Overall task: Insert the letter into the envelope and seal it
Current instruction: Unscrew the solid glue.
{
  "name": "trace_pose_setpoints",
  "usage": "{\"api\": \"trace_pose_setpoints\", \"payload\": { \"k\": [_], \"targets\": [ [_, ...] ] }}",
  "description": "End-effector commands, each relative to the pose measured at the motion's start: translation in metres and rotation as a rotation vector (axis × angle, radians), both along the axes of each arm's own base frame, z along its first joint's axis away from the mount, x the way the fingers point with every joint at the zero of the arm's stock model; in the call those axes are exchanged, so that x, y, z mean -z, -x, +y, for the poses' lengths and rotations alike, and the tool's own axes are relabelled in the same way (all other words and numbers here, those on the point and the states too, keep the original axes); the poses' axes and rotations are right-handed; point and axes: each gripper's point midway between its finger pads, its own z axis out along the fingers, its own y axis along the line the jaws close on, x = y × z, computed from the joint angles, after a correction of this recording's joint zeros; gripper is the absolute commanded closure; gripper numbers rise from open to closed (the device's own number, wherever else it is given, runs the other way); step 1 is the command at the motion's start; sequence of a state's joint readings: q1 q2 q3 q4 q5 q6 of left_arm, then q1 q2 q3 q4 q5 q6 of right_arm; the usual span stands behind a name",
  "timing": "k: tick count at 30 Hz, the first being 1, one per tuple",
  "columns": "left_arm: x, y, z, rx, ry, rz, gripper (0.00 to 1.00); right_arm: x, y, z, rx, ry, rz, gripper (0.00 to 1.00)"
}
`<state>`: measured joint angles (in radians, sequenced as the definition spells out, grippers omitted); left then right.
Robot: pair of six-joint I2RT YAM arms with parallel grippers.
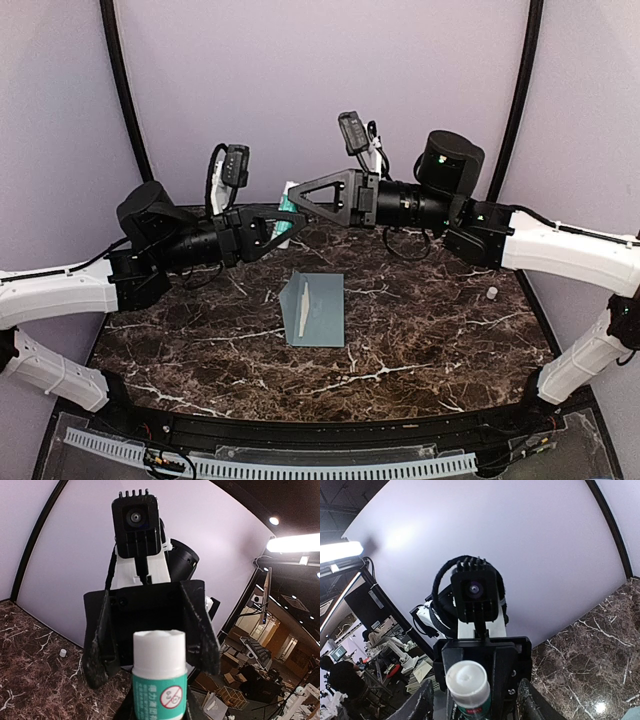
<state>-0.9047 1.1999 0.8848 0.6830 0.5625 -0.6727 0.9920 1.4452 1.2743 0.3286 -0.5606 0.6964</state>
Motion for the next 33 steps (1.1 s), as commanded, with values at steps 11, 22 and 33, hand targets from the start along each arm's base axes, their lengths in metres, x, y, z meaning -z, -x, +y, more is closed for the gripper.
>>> {"api": "trace_pose_setpoints", "payload": {
  "k": [11,22,33],
  "targets": [
    [-0.026,0.007,-0.007,0.003,0.083,-0.031,0.99,-0.026,0.018,-0.005,-0.044,-0.079,-0.025,0.74],
    [-0.016,0.0,-0.004,-0.042,0.03,0.016,0.37,-0.028,0.002,-0.018,0.095,-0.05,-0.038,0.93],
    [0.009,0.03,-0.009,0.151,-0.069,0.089,0.33,-0.032,-0.007,-0.032,0.081,0.002,-0.047,0.93]
  ]
}}
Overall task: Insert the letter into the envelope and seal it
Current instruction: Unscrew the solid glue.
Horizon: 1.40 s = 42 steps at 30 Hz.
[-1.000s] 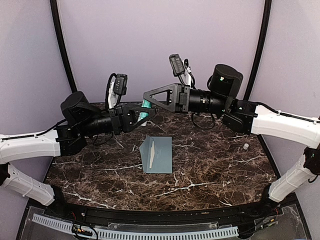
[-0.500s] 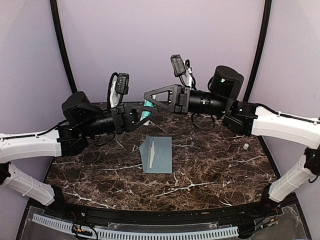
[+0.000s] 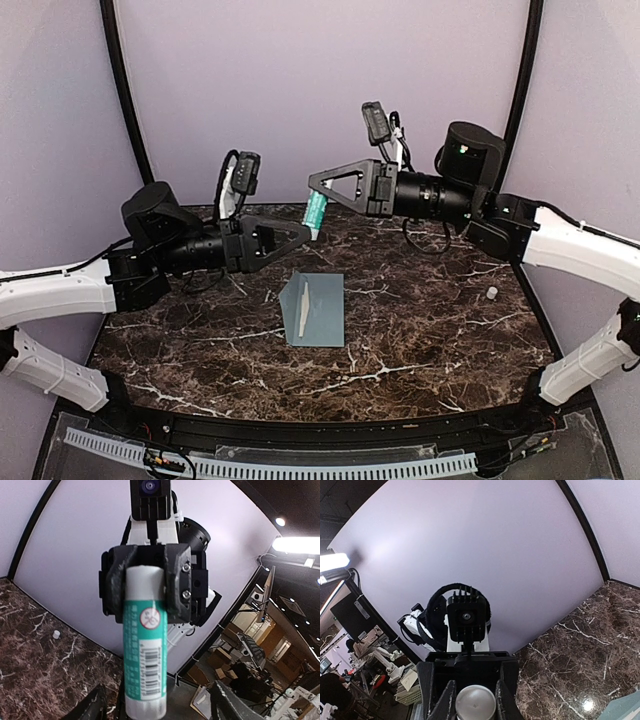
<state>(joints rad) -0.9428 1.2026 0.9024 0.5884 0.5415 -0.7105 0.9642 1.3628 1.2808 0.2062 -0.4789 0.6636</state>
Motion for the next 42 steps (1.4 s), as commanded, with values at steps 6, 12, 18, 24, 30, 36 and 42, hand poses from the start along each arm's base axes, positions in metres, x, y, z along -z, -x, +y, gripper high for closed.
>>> {"api": "trace_pose_setpoints", "payload": {
  "k": [6,12,18,24,30,36,42],
  "targets": [
    [0.001,0.027,-0.009,0.192,-0.023,0.012,0.5,-0.019,0.007,-0.005,-0.052,-0.006,-0.043,0.93],
    [0.0,0.022,-0.01,0.169,-0.013,0.006,0.55,-0.016,0.009,-0.002,-0.075,0.001,-0.031,0.94],
    [-0.004,0.019,-0.008,0.144,0.013,-0.002,0.53,-0.015,0.01,0.0,-0.087,0.006,-0.026,0.95],
    [-0.002,0.017,-0.009,0.139,0.013,0.008,0.65,-0.013,0.01,0.002,-0.097,0.012,-0.019,0.96],
    [0.0,0.016,-0.01,0.135,0.009,0.012,0.82,-0.012,0.008,0.003,-0.087,0.019,-0.021,0.96],
    [0.012,0.006,-0.012,0.079,-0.032,0.034,0.94,-0.007,-0.001,0.003,-0.04,0.043,-0.017,0.97],
    [0.043,-0.029,-0.009,-0.125,-0.185,0.079,0.99,0.007,-0.019,0.005,0.081,0.105,0.001,0.96]
  ]
}}
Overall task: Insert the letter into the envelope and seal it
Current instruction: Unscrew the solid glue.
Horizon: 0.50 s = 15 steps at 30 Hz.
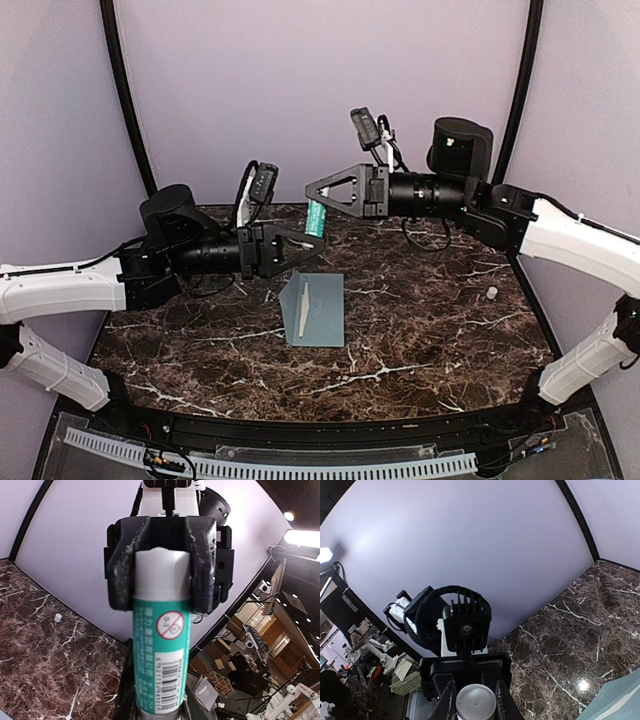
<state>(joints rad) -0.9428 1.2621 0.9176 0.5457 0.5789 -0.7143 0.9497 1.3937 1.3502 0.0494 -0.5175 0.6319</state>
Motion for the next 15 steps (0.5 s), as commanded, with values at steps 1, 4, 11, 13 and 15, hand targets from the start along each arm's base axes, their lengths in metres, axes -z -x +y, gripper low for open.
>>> {"api": "trace_pose_setpoints", "payload": {
  "k": [1,4,11,13,15],
  "targets": [
    [0.019,-0.029,0.005,-0.181,-0.134,0.016,1.0,-0.003,-0.02,0.003,0.134,0.029,-0.038,0.96],
    [0.037,-0.043,0.007,-0.253,-0.215,0.04,1.0,0.015,-0.033,0.007,0.223,0.098,-0.006,0.96],
    [0.067,-0.066,0.016,-0.393,-0.336,0.085,1.0,0.063,-0.058,0.018,0.397,0.22,0.108,0.98],
    [0.075,-0.071,0.019,-0.421,-0.365,0.098,1.0,0.075,-0.06,0.022,0.418,0.257,0.121,0.98],
    [0.082,-0.073,0.018,-0.43,-0.386,0.107,1.0,0.085,-0.065,0.024,0.467,0.29,0.134,0.98]
  ]
}}
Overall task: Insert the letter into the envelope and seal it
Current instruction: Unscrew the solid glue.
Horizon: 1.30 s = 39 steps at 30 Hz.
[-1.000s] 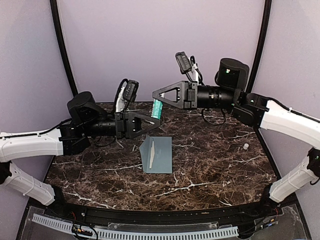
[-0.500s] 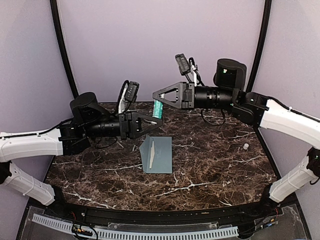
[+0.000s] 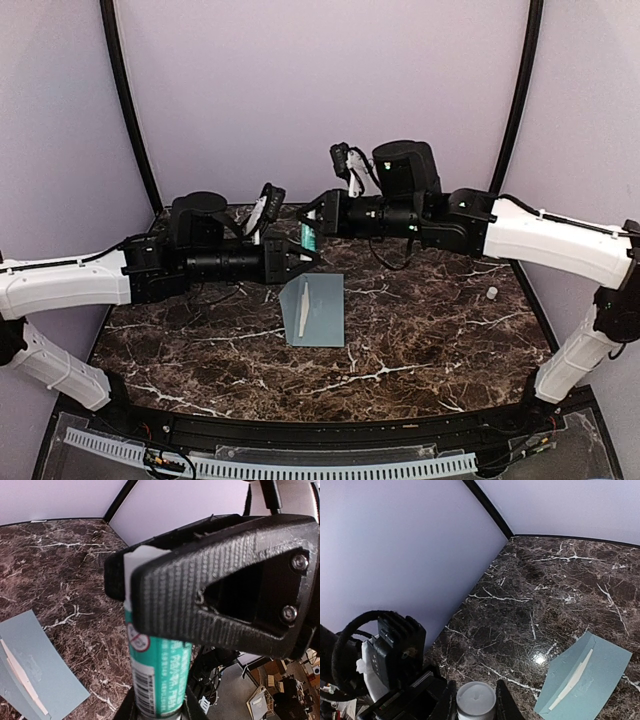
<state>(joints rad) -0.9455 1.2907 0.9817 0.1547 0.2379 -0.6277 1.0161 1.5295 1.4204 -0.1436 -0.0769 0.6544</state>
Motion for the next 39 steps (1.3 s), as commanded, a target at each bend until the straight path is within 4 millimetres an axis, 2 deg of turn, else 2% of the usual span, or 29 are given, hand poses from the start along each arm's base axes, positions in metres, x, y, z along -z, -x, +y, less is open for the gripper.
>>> {"api": "trace_pose_setpoints", "payload": {
  "k": [1,4,7,9,12,13,14,15,16,19,21,24,30,33,39],
  "targets": [
    [0.011,-0.017,0.007,-0.094,-0.073,0.006,1.0,0.012,-0.005,0.007,0.101,0.054,0.029,0.98],
    [0.017,-0.017,0.003,-0.086,-0.088,0.022,1.0,0.015,-0.005,0.012,0.103,0.057,0.038,0.98],
    [0.018,-0.016,0.0,-0.071,-0.085,0.027,1.0,0.011,-0.005,0.012,0.1,0.045,0.034,0.91],
    [0.016,-0.015,-0.001,-0.059,-0.068,0.03,1.0,0.003,-0.005,0.007,0.104,0.026,0.018,0.81],
    [0.011,-0.015,0.003,-0.054,-0.02,0.052,1.0,-0.012,-0.004,-0.005,0.101,-0.008,-0.012,0.51],
    [0.002,-0.013,0.003,-0.034,0.021,0.044,1.0,-0.019,-0.002,-0.011,0.096,-0.024,-0.027,0.42],
    [0.005,-0.015,0.008,-0.035,0.039,0.061,1.0,-0.025,-0.001,-0.017,0.092,-0.036,-0.047,0.35],
    [-0.008,-0.009,0.006,0.012,0.095,0.045,1.0,-0.032,0.001,-0.024,0.092,-0.047,-0.07,0.31],
    [-0.005,-0.009,0.01,0.018,0.11,0.061,1.0,-0.038,0.003,-0.031,0.09,-0.059,-0.092,0.27],
    [-0.02,0.005,0.009,0.119,0.176,0.032,1.0,-0.047,0.01,-0.052,0.075,-0.104,-0.127,0.2],
    [-0.027,0.015,0.009,0.178,0.193,0.007,1.0,-0.051,0.015,-0.063,0.022,-0.149,-0.131,0.18],
    [-0.045,0.036,0.009,0.294,0.243,-0.049,1.0,-0.058,0.029,-0.065,-0.107,-0.235,-0.148,0.18],
    [-0.081,0.077,0.018,0.505,0.35,-0.167,1.0,-0.088,0.084,-0.052,-0.475,-0.421,-0.202,0.21],
    [-0.09,0.089,0.021,0.569,0.37,-0.193,1.0,-0.093,0.094,-0.044,-0.558,-0.452,-0.21,0.25],
    [-0.095,0.093,0.02,0.608,0.381,-0.196,1.0,-0.093,0.108,-0.02,-0.66,-0.429,-0.214,0.36]
  ]
}}
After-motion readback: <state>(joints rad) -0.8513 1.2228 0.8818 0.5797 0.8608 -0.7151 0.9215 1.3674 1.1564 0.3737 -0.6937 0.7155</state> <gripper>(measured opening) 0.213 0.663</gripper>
